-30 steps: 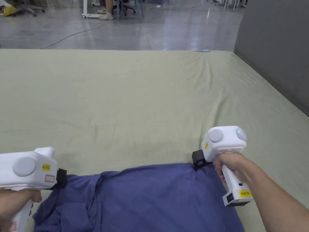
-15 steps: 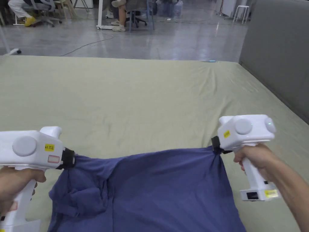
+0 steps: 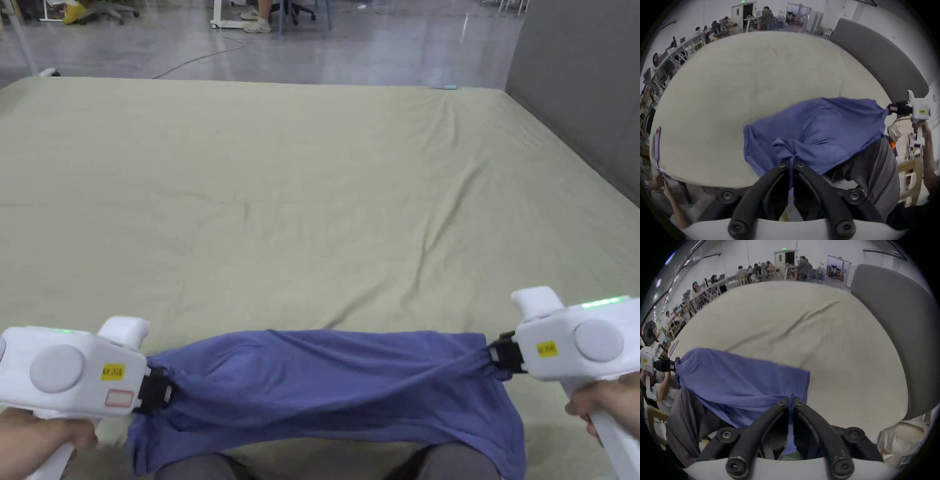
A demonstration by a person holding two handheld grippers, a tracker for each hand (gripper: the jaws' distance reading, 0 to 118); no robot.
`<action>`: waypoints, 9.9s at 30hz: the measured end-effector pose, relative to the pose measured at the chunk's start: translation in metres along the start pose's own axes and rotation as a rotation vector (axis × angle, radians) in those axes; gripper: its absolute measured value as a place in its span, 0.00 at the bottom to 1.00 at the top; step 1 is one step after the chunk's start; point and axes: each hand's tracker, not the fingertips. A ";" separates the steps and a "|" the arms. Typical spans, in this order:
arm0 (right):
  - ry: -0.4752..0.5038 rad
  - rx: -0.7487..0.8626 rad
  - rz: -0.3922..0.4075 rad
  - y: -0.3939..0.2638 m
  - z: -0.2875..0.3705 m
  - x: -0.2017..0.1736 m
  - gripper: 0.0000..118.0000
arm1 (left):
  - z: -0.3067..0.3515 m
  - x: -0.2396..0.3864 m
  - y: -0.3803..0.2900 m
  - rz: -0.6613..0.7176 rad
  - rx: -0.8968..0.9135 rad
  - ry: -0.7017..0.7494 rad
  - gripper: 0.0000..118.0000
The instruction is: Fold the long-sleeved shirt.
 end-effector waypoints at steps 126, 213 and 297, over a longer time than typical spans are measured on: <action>0.110 0.084 -0.029 0.034 0.019 -0.112 0.00 | -0.121 0.121 0.081 -0.092 -0.037 -0.203 0.00; 0.411 0.423 0.192 0.247 -0.053 -0.524 0.00 | 0.134 -0.276 0.061 0.268 0.461 0.532 0.00; -0.306 1.008 -0.017 0.021 0.071 -0.152 1.00 | 0.044 0.112 0.013 -0.042 1.112 0.332 1.00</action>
